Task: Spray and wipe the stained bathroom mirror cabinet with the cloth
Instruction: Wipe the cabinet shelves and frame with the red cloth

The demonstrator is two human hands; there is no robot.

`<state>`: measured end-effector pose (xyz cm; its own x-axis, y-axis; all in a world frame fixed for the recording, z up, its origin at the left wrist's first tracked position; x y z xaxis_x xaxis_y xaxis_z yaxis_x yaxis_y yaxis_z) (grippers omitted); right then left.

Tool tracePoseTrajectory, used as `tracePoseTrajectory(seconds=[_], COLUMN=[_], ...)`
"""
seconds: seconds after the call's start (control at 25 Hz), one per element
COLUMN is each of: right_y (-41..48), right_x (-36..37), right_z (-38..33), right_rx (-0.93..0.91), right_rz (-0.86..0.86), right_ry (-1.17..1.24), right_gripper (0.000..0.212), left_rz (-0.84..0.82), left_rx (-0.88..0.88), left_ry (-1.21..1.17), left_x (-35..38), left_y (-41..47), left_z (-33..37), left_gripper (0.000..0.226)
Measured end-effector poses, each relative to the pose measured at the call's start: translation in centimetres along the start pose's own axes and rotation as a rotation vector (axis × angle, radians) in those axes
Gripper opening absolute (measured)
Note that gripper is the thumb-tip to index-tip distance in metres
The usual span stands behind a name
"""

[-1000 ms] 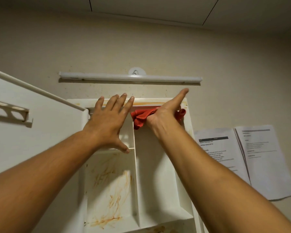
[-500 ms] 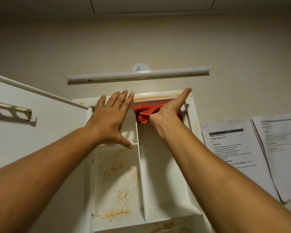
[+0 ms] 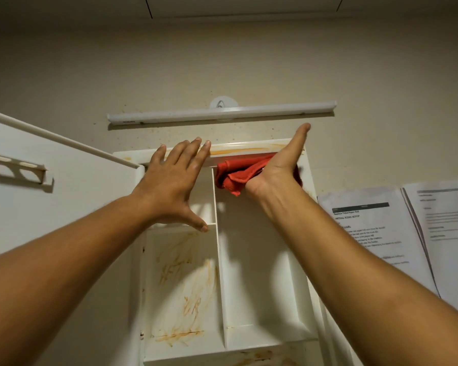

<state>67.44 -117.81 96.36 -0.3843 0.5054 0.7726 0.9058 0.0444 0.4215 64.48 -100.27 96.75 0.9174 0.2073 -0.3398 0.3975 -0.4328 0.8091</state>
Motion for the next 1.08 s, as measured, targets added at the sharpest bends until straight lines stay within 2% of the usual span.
tracePoseTrajectory(seconds=[0.2, 0.36, 0.4, 0.56, 0.6, 0.72, 0.8, 0.84, 0.96, 1.0, 1.08], right_y=[1.2, 0.9, 0.9, 2.0, 2.1, 2.2, 1.3, 0.8, -1.2, -1.5, -1.9], right_x=[-0.9, -3.7, -3.4, -1.9, -2.1, -3.4, -3.5, -3.1, -1.5, -0.8, 0.5], right_z=[3.0, 3.0, 3.6, 6.3, 6.3, 5.5, 5.0, 4.8, 4.0, 4.0, 4.3], right_rx=[-0.064, -0.410, -0.468, -0.565, -0.590, -0.575, -0.550, -0.548, -0.616, -0.677, -0.801], right_rz=[0.032, 0.193, 0.162, -0.061, -0.102, -0.149, -0.093, -0.092, -0.156, -0.162, -0.166], right_ry=[-0.349, -0.793, -0.923, -1.441, -1.531, -1.812, -1.873, -1.836, -1.490, -1.431, -1.442], right_gripper=[0.105, 0.047, 0.035, 0.015, 0.016, 0.048, 0.063, 0.062, 0.020, 0.013, 0.017], left_rz=[-0.005, -0.011, -0.007, 0.006, 0.006, 0.000, -0.015, -0.021, -0.041, -0.039, -0.039], left_rx=[-0.003, -0.004, -0.002, 0.002, 0.007, 0.004, -0.003, -0.005, -0.008, -0.011, -0.007], left_ry=[-0.005, -0.007, -0.011, -0.011, -0.009, 0.001, -0.003, -0.012, -0.014, -0.013, -0.001], left_x=[-0.2, -0.3, -0.3, -0.2, -0.2, -0.1, -0.4, -0.5, -0.6, -0.5, -0.4], left_y=[0.0, 0.0, 0.0, 0.2, 0.2, 0.1, 0.1, 0.1, 0.0, 0.0, 0.0], left_z=[0.1, 0.2, 0.3, 0.2, 0.2, 0.3, 0.4, 0.4, 0.7, 0.6, 0.5], left_gripper=[0.164, 0.164, 0.164, 0.163, 0.163, 0.163, 0.163, 0.162, 0.161, 0.161, 0.161])
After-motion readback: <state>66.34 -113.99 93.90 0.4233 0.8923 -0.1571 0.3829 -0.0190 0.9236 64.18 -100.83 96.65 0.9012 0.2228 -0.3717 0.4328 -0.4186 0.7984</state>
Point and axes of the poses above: each hand's wrist, its own y-axis towards the middle knuckle, its own x-axis out of the palm, z = x × y, the point moved 5 cm from there along y, towards the middle knuckle, and after that the axes turned 3 degrees about -y, right-handed, at the moved point
